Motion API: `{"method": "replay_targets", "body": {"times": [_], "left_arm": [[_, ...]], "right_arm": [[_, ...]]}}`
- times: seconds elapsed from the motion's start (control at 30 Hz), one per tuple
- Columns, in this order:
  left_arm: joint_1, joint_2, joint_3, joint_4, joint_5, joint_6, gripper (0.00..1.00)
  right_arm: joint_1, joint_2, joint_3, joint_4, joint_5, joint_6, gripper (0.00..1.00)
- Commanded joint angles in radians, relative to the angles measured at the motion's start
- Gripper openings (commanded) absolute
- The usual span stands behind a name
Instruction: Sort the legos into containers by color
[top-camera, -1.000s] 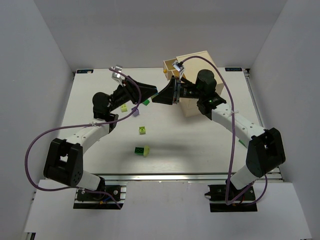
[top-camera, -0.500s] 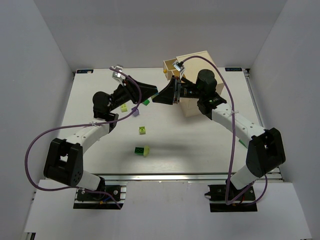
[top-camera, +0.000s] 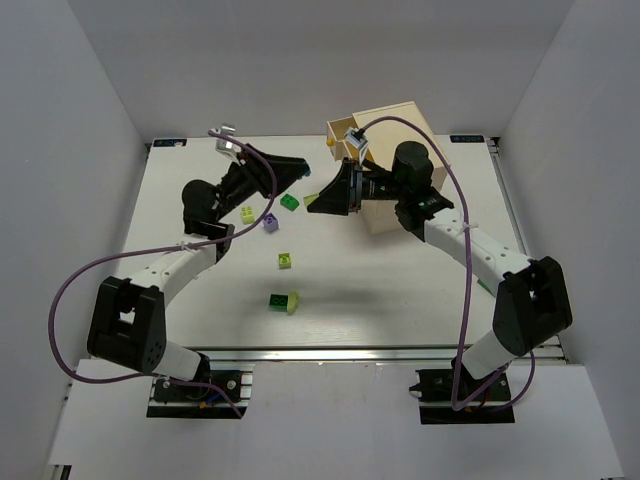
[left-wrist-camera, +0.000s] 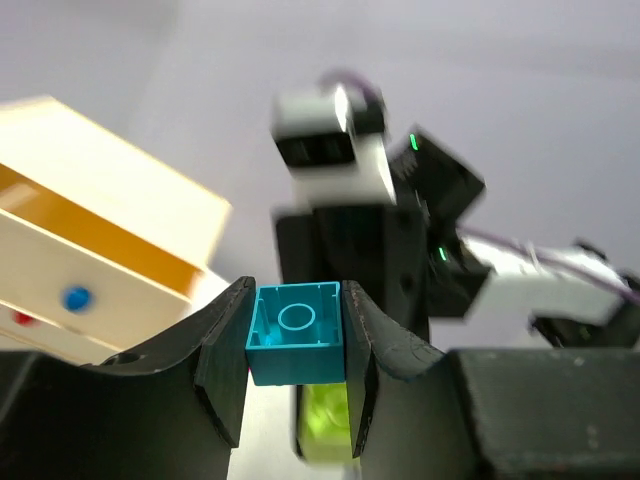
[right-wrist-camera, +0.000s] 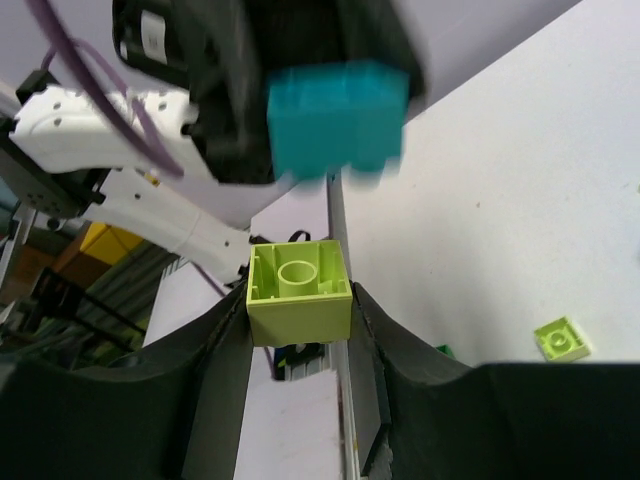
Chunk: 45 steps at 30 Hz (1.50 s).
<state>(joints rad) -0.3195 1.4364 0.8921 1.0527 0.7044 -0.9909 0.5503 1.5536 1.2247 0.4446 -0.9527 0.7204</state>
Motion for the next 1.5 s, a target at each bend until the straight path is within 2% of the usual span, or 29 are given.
{"method": "replay_targets", "body": {"times": [0.0, 0.37, 0.43, 0.5, 0.6, 0.77, 1.07, 1.47], "left_arm": [[0.022, -0.036, 0.051, -0.003, -0.126, 0.043, 0.0], [0.031, -0.037, 0.065, -0.028, -0.132, 0.055, 0.0], [0.031, -0.039, 0.076, -0.071, -0.144, 0.092, 0.0], [0.031, -0.034, 0.093, -0.144, -0.161, 0.139, 0.0], [0.031, -0.021, 0.126, -0.203, -0.187, 0.187, 0.0], [0.031, 0.015, 0.182, -0.283, -0.201, 0.224, 0.0], [0.031, 0.059, 0.192, -0.289, -0.168, 0.219, 0.0], [0.031, 0.035, 0.171, -0.329, -0.131, 0.238, 0.0]], "right_arm": [[0.004, -0.046, -0.016, -0.012, -0.073, -0.016, 0.0], [-0.001, -0.053, -0.004, -0.032, -0.075, -0.042, 0.0], [-0.003, -0.059, 0.03, -0.124, -0.055, -0.126, 0.0], [-0.013, -0.067, 0.106, -0.28, -0.026, -0.255, 0.0], [-0.036, -0.066, 0.212, -0.475, 0.038, -0.36, 0.0], [-0.088, -0.096, 0.266, -0.622, 0.132, -0.515, 0.0], [-0.2, -0.176, 0.214, -0.621, 0.181, -0.598, 0.0], [-0.289, -0.216, 0.128, -0.535, 0.098, -0.561, 0.0]]}}
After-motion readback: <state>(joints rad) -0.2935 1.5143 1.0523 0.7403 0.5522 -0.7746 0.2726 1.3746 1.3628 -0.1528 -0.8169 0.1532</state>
